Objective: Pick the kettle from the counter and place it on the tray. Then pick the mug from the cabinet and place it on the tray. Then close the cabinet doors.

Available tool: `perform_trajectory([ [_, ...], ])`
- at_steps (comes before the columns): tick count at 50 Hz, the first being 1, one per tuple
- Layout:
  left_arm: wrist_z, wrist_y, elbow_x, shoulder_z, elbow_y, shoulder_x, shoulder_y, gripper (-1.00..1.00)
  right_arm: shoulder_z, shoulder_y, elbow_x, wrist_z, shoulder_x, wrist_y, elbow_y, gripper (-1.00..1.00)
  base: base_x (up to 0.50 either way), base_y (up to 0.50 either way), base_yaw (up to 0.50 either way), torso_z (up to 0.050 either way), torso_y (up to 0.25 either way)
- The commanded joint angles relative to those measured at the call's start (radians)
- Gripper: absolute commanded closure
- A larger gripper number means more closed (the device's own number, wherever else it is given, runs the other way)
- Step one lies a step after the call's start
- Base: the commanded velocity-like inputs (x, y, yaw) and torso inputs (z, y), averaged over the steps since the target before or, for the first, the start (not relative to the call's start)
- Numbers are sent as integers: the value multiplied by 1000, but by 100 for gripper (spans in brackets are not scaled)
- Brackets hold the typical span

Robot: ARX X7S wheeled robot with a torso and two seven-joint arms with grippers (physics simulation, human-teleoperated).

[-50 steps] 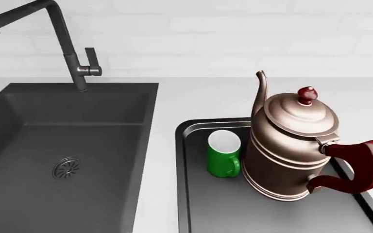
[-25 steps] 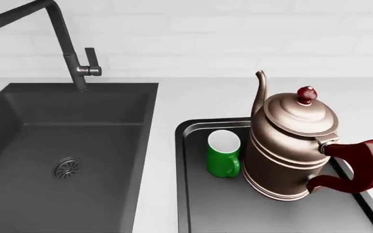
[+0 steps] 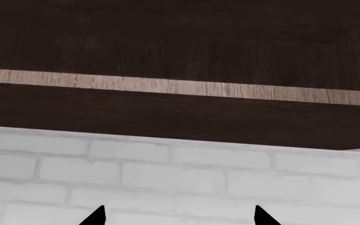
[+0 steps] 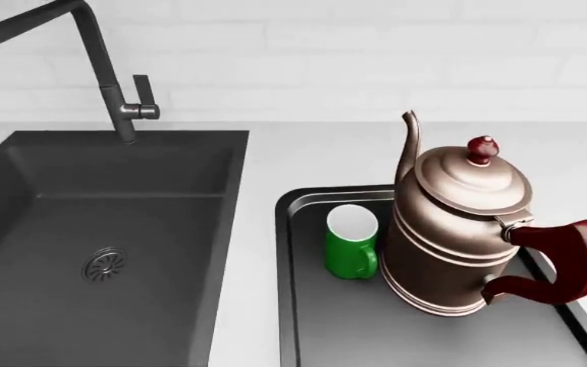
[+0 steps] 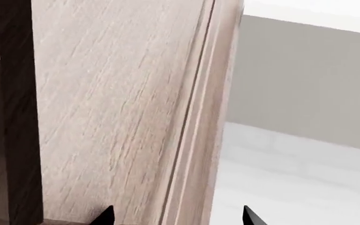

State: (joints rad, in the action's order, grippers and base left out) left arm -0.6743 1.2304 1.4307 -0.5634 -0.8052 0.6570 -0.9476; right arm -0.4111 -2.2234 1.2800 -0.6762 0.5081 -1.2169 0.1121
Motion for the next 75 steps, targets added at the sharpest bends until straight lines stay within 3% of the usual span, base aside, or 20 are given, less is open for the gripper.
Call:
perform_trajectory([
  [1, -28, -6, 47, -13, 11, 29, -14, -100, 18, 31, -110, 152, -95, 107, -102, -100, 0, 0, 0, 0, 0],
  [42, 28, -36, 32, -100, 17, 78, 67, -100, -11, 98, -148, 436, -371, 353, -569, -100, 5, 4, 7, 3, 0],
  [57, 44, -48, 15, -109, 16, 79, 89, -100, -35, 113, -169, 483, -406, 396, -660, -100, 0, 0, 0, 6, 0],
  [75, 71, -63, -21, -110, 11, 69, 122, -100, -21, 90, -149, 451, -388, 404, -583, -100, 0, 0, 0, 5, 0],
])
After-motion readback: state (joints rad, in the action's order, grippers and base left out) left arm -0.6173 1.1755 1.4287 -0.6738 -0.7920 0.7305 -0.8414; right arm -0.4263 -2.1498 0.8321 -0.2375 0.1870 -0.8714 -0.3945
